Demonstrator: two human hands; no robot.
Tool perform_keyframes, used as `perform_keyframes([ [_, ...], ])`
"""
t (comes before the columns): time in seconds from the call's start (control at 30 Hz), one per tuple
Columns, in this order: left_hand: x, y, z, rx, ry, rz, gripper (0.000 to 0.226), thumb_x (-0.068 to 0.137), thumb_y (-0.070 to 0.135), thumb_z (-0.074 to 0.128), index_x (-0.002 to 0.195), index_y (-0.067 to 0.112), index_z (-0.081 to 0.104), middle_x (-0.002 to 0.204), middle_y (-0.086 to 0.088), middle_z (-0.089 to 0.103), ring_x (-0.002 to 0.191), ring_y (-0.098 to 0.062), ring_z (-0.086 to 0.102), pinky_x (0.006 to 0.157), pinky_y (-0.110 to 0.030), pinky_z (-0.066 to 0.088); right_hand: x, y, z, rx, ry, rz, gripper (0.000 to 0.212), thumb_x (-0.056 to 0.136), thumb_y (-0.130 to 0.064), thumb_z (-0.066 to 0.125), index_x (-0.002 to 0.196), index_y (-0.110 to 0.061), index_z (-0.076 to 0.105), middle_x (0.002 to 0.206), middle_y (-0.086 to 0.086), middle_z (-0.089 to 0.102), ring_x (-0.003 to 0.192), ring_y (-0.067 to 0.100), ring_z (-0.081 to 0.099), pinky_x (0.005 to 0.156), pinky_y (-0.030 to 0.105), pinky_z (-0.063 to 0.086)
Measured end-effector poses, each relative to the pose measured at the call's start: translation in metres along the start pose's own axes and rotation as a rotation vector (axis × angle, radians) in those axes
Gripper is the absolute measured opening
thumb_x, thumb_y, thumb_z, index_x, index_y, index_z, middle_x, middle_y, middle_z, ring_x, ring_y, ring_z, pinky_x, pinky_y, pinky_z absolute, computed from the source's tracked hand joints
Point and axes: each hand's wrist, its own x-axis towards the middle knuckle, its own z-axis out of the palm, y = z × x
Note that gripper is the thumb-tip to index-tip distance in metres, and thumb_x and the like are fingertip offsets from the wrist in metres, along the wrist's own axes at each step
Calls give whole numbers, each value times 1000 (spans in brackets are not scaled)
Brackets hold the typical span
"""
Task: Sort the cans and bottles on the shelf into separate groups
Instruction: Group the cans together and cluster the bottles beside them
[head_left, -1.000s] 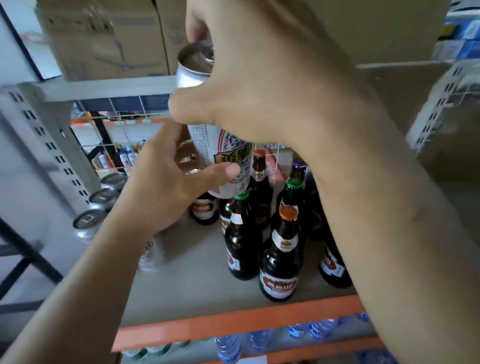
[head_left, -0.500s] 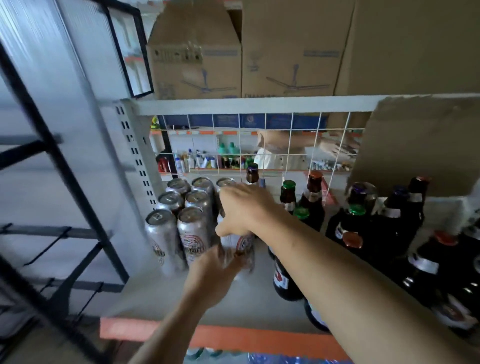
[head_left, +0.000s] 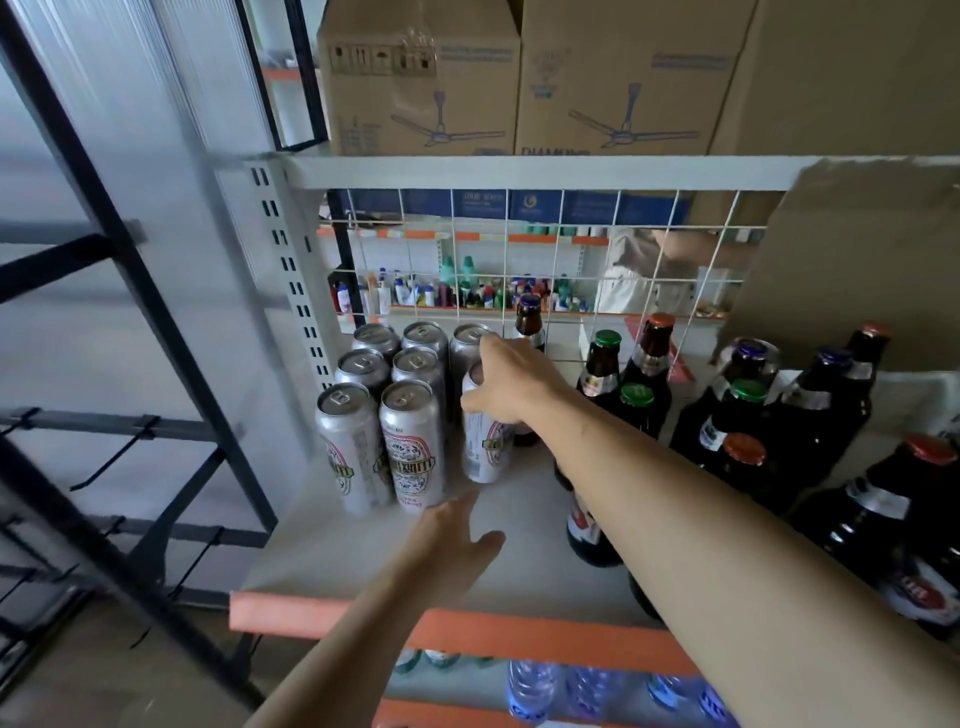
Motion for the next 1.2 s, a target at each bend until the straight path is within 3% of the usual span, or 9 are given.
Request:
perform_keyframes([
  [0.17,-1,-17,18,103,-173,-157,45,89,37,52,121,5,48,120,-18,57,112,-31,54,80,-29,42,18,-7,8,8,5,-27,28,76,-17,73,91,-4,54,81,8,56,65,24,55,46,28,35],
  [0.3,-7,-28,29,129,-225,-195,62,84,45,53,131,7,37,128,-15,48,118,-32,49,95,-36,42,28,-7,20,-21,17,-43,30,77,-19,73,94,-3,54,101,14,57,78,30,62,57,35,47],
  [0.47,-2,-25,28,219,-268,-195,73,88,47,54,135,-3,30,132,-19,44,121,-35,47,96,-35,39,35,-2,31,-26,63,-37,27,82,-18,69,91,-8,45,119,17,46,86,36,60,61,36,46],
  [0.6,-2,-14,21,287,-310,-167,77,91,46,52,140,-7,25,141,-23,36,130,-34,39,101,-33,36,42,3,38,-2,97,-2,29,84,-17,66,107,-7,52,122,16,47,95,37,59,69,38,50],
  [0.8,5,-10,17,326,-356,-166,67,88,49,55,132,0,43,136,-21,44,124,-33,47,98,-33,40,41,7,47,89,146,32,66,87,-32,70,139,-10,36,134,18,41,110,38,55,83,39,49],
  [0.9,9,-7,13,363,-378,-143,57,88,48,55,122,3,54,129,-18,54,117,-31,53,90,-31,44,27,5,50,117,140,54,74,87,-27,70,144,-12,26,138,18,36,117,38,50,87,41,48],
  [1.03,17,-7,12,396,-373,-136,53,87,47,55,119,5,57,124,-15,58,114,-29,55,82,-27,43,-10,-1,55,83,193,28,62,89,-19,60,141,-14,27,136,13,36,118,34,45,86,41,45],
  [1.2,26,-12,13,417,-391,-86,61,84,55,53,130,15,52,127,-10,57,114,-27,55,90,-33,47,-58,-4,52,126,167,-49,51,88,-21,58,135,-16,36,133,9,38,121,33,42,91,42,46],
])
